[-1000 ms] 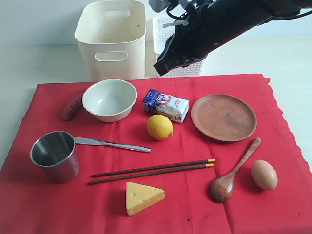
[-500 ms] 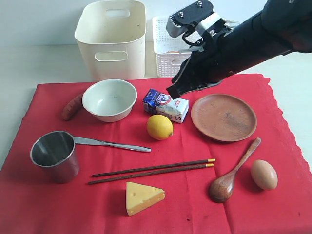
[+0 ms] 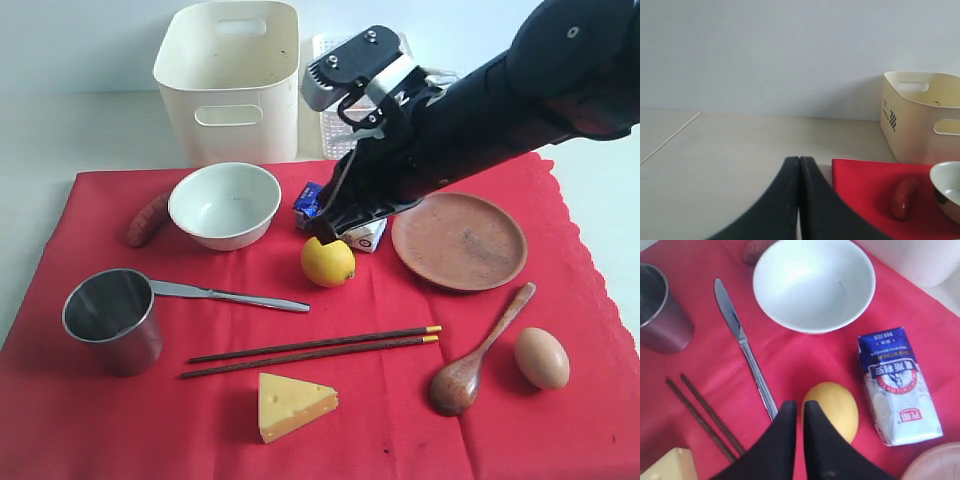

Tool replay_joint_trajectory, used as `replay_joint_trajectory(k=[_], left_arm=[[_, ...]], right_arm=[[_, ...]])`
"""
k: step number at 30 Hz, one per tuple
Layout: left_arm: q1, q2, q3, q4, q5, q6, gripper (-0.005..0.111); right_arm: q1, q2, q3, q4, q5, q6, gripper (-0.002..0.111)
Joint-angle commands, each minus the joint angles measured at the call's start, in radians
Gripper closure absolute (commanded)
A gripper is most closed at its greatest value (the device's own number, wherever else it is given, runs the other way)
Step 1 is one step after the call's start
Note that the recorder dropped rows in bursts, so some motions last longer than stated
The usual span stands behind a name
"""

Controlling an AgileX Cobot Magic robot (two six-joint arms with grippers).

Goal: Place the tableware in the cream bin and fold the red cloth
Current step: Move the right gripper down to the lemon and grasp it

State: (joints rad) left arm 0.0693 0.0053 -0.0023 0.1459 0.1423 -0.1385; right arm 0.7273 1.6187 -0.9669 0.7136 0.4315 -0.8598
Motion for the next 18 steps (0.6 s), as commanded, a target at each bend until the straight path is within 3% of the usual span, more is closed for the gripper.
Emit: replay_joint_trajectory(k=[1,4,7,14,18], left_arm=[[0.001,-0.005,0.002,0.006,-0.002,0.004,0.106],[0.001,-0.005,0.002,0.006,-0.002,0.004,0.106],[0.001,-0.005,0.002,0.006,-0.002,0.004,0.106],[0.001,-0.005,0.002,0.006,-0.002,0.004,0.106],[0.001,-0.005,0.002,0.006,-0.002,0.004,0.106]], right_arm=[[0.016,0.058,0.004,0.005,-0.077,-0.003,0.078],[0.016,0.118,0.002,0.005,-0.09,-0.01,0.061],[0.016,0.177,-0.017,0.001,-0.066,-0.012,0.052],[0.016,0.307,-0.081,-0.013,-0.048,-0.012,0.041],[0.016,0.357,-0.099,-0.022,-0.047,-0.012,0.041]])
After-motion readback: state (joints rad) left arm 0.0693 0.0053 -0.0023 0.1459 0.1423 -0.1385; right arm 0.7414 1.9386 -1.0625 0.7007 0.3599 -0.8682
